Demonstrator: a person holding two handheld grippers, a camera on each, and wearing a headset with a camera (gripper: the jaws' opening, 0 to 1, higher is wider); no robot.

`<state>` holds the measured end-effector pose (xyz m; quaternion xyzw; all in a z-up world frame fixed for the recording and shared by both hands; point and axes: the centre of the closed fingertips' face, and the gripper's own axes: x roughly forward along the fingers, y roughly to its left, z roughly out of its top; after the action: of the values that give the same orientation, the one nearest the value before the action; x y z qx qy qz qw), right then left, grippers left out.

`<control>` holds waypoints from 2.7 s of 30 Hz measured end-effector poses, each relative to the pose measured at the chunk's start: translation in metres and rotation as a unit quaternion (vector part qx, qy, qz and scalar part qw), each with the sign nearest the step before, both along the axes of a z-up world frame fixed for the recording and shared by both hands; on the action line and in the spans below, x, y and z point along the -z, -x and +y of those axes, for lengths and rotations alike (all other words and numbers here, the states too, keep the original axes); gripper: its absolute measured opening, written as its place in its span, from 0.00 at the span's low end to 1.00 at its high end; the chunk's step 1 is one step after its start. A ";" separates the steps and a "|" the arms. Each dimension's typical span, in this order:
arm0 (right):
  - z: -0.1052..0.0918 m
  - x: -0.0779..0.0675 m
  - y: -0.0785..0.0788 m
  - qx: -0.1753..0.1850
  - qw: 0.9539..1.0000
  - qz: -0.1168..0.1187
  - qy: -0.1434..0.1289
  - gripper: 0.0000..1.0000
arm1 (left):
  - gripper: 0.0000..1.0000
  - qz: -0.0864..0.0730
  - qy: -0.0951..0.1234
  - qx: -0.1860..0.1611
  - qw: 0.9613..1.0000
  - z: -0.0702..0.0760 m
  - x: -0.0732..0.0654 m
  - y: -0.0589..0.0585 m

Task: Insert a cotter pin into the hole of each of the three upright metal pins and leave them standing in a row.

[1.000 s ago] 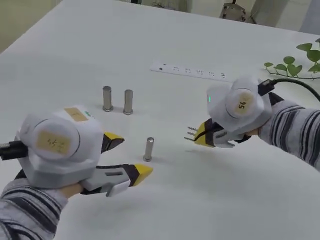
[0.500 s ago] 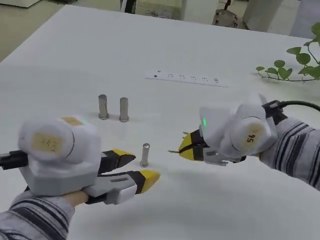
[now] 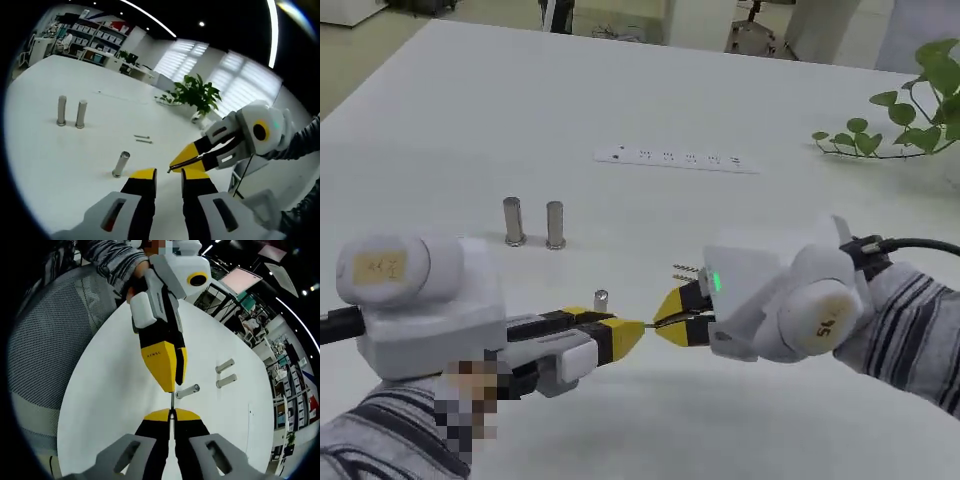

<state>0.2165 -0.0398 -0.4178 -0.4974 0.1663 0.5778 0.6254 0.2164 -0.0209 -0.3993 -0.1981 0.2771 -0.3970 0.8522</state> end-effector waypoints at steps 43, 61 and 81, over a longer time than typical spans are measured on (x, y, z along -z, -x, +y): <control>0.010 -0.003 0.019 0.013 0.999 0.044 -0.025 0.00 | 0.00 -0.105 -0.075 0.125 0.984 -0.006 -0.001 0.027; 0.003 0.005 0.028 0.002 0.998 0.059 -0.006 0.00 | 0.00 -0.176 -0.181 0.162 0.954 -0.009 0.012 0.028; -0.007 0.004 -0.023 0.104 0.994 0.018 -0.030 0.00 | 0.15 -0.199 -0.223 0.034 0.954 0.026 0.013 -0.016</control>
<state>0.2396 -0.0464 -0.4217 -0.4482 0.2108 0.5228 0.6938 0.2323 0.0048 -0.4127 0.0891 0.1901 -0.3854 0.8985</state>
